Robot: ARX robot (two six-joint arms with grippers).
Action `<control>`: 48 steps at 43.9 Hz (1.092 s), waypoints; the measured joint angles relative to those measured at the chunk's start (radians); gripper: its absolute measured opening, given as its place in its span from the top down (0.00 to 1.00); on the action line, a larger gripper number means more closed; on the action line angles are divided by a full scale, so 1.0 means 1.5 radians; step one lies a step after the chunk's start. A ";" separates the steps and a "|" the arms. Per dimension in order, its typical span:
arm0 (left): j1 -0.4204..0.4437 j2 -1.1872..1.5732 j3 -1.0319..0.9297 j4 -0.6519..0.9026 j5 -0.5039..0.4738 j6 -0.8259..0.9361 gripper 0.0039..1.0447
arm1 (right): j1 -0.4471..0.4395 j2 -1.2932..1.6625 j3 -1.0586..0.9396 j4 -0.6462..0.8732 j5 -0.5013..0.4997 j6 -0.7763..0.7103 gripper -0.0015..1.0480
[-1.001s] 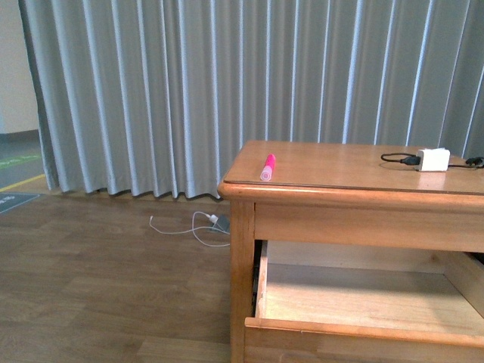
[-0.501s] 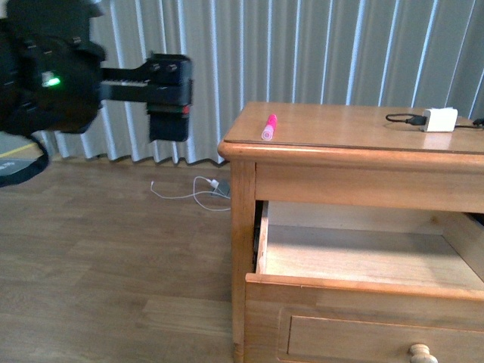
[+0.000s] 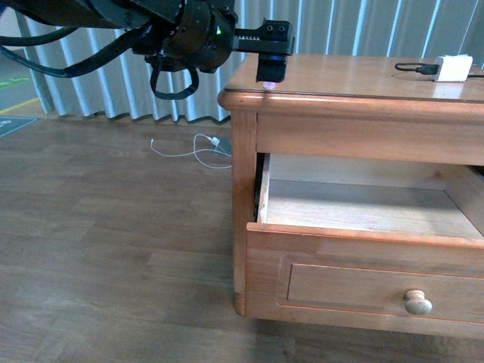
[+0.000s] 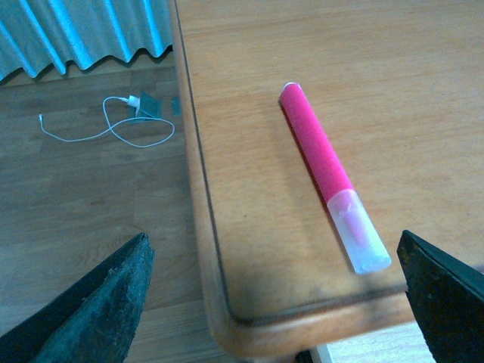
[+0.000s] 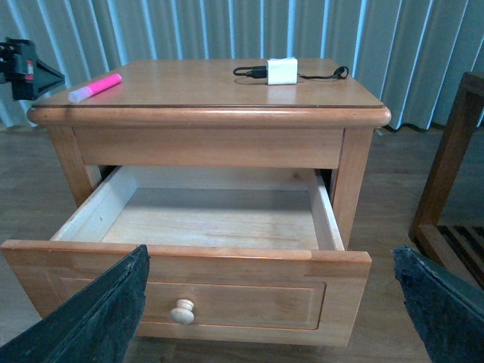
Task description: Place pink marker in drawer with both arms
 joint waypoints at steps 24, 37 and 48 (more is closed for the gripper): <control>-0.026 0.139 0.205 -0.112 0.052 0.022 0.06 | 0.000 0.000 0.000 0.000 0.000 0.000 0.08; -0.026 0.142 0.230 -0.162 0.046 0.050 0.37 | 0.000 0.000 0.000 0.000 0.000 0.000 0.08; -0.026 0.143 0.237 -0.176 0.046 0.067 0.73 | 0.000 0.000 0.000 0.000 0.000 0.000 0.08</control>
